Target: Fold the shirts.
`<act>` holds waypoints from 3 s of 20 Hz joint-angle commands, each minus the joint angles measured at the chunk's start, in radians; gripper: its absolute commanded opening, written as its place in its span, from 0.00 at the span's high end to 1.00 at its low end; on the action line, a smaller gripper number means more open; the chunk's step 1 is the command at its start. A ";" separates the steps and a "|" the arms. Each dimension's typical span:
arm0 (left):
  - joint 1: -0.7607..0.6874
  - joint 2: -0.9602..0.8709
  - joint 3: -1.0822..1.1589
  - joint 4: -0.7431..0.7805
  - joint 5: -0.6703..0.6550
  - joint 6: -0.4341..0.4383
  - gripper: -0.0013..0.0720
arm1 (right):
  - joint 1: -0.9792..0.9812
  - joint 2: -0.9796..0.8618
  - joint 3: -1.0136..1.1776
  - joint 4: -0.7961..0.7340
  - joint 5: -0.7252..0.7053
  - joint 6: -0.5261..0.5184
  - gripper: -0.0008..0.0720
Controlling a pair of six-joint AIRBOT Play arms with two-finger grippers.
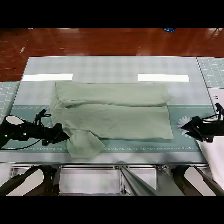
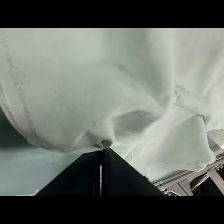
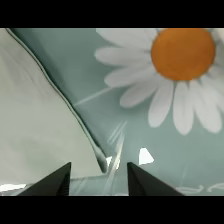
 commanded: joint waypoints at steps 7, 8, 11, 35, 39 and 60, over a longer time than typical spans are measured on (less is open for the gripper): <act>-0.003 0.000 -0.005 0.004 0.004 0.002 0.96 | 0.178 -0.122 -0.080 0.041 -0.084 0.013 0.42; -0.003 0.000 -0.005 0.004 0.004 0.002 0.96 | 0.192 -0.141 -0.080 0.088 -0.112 -0.004 0.42; -0.003 0.000 -0.005 0.004 0.004 0.003 0.96 | 0.232 -0.183 -0.080 0.222 -0.218 -0.042 0.42; -0.069 -0.502 0.935 -0.118 -0.060 -0.115 0.96 | 0.314 -0.505 0.540 0.415 -0.152 -0.120 0.95; -0.109 -0.653 1.150 -0.119 -0.068 -0.160 0.96 | 0.314 -0.567 0.571 0.432 -0.184 -0.128 0.95; 0.030 -0.520 1.559 0.228 -0.250 -0.227 0.29 | 0.105 -0.536 0.759 0.171 -0.046 -0.049 0.42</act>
